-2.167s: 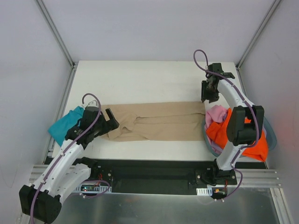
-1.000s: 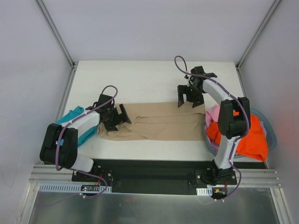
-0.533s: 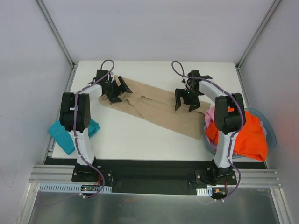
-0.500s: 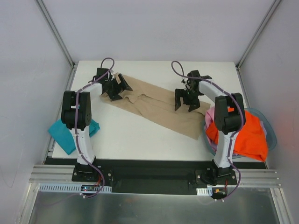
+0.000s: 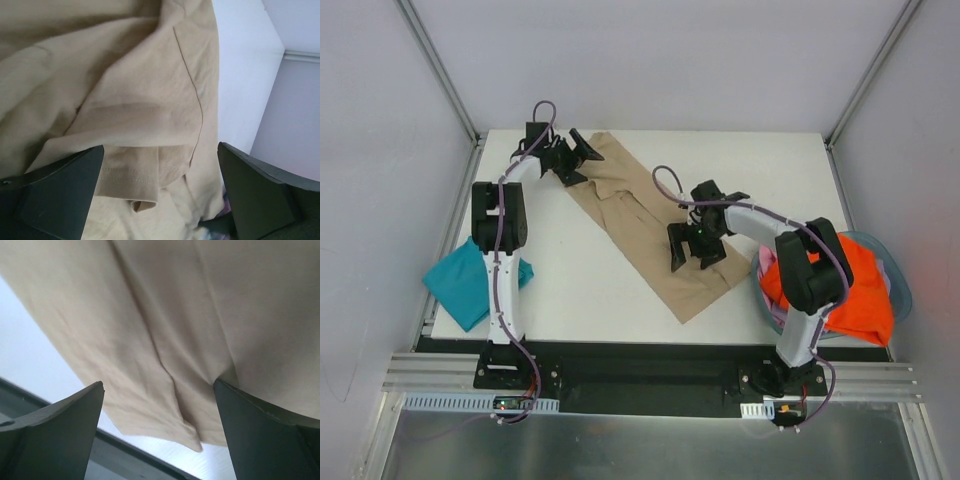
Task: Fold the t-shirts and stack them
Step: Rotate the tshirt 90 degrees
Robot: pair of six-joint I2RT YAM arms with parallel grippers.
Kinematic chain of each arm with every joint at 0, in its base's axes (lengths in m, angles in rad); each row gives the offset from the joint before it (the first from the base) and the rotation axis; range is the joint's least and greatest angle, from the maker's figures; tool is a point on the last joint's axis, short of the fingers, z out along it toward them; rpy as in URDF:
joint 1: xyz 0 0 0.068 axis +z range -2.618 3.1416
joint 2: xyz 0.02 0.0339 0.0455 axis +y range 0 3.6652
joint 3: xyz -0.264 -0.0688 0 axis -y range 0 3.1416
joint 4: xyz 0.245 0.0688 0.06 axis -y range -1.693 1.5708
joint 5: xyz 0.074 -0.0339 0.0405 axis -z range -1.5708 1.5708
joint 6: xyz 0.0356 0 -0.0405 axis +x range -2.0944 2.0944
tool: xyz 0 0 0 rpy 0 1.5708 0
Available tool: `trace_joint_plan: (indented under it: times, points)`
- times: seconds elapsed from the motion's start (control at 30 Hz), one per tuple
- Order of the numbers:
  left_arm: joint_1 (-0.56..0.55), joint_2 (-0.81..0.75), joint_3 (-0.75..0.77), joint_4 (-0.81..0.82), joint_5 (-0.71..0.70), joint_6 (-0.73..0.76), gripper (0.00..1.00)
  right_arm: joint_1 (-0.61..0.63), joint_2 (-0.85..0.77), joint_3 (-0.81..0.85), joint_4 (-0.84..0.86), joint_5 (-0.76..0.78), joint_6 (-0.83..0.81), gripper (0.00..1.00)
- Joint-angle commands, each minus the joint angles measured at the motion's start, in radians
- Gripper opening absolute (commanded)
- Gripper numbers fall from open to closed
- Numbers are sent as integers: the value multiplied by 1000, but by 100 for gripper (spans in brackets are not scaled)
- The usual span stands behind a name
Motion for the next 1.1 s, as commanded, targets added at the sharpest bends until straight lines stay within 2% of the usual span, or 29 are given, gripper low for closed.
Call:
trace_joint_plan:
  times: [0.0,0.2,0.33,0.4,0.53,0.57,0.67,0.83,0.93,1.03,1.07]
  points:
    - [-39,87,154,0,20,-73,99,124,-134,-161,1,-75,68,97]
    - [-129,228,360,0,-37,-100,99,316,-172,-160,31,-150,129,97]
    - [-166,322,489,33,-112,-162,99,339,-208,-97,64,-152,146,97]
    - [-171,357,518,116,-112,-185,99,337,-229,-62,43,-119,128,97]
    - [-172,374,512,433,-46,-324,99,336,-293,-12,-17,-16,77,97]
    - [-174,370,520,458,-40,-335,99,333,-309,-15,-20,6,77,97]
    - [-174,318,526,442,-42,-297,99,307,-376,-37,-20,67,78,97]
    - [-172,126,520,314,-26,-144,99,268,-430,-48,-78,194,77,97]
    - [-166,-39,422,241,-16,-55,99,252,-459,-69,-87,211,80,97]
    - [-163,-239,194,213,20,-1,99,244,-484,-90,-95,211,100,97]
    - [-163,-338,62,204,26,10,99,244,-484,-95,-92,198,106,97]
